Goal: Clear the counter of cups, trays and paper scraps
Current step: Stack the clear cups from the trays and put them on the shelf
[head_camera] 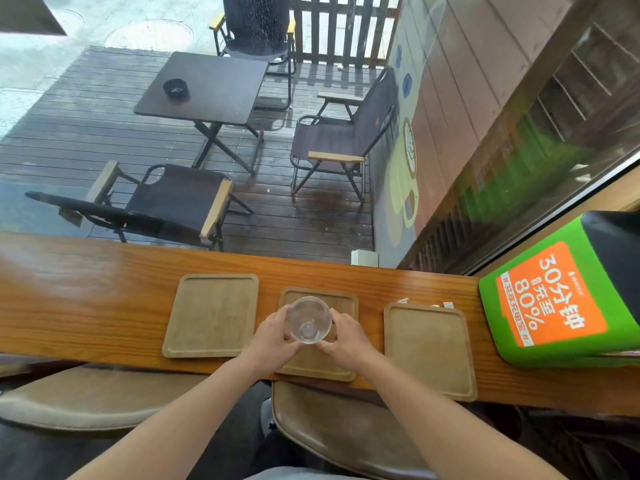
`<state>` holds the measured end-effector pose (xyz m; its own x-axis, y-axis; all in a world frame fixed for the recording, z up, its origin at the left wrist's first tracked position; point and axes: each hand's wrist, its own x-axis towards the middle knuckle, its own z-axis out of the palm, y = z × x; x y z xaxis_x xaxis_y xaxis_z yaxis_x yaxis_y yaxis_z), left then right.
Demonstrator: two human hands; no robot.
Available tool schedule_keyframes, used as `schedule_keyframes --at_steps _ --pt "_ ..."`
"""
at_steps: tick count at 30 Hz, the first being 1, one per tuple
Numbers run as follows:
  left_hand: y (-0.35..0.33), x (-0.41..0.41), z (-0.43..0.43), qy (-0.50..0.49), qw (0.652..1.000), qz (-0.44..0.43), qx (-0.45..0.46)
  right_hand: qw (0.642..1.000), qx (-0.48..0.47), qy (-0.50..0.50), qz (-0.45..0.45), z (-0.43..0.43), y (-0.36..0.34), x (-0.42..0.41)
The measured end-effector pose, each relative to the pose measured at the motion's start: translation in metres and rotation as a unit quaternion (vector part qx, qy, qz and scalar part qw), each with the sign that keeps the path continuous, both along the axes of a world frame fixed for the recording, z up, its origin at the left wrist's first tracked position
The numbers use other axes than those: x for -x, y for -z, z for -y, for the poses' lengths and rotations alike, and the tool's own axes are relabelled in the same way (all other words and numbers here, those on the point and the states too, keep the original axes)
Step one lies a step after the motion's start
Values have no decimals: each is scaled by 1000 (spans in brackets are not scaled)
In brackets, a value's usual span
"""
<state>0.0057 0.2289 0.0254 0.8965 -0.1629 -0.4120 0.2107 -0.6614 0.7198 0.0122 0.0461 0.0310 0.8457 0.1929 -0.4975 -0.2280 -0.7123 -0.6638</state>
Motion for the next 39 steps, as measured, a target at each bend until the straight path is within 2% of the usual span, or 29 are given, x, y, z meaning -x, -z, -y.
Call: schedule_keyframes --at_steps 11,25,30,35,39 --pt "-6 -4 -2 15 1000 -20 -10 999 -18 22 -29 7 -6 0" --pt "28 -5 -18 -58 994 -88 -7 995 -2 38 -94 29 21 -2" --pt "48 -8 -14 -64 993 -100 0 996 -22 42 -79 16 42 -9" --pt "60 -13 -11 -58 993 -91 49 996 -81 28 -4 -1 59 -16" --pt "55 -13 -3 -59 994 -67 65 992 -112 48 14 -9 60 -15"
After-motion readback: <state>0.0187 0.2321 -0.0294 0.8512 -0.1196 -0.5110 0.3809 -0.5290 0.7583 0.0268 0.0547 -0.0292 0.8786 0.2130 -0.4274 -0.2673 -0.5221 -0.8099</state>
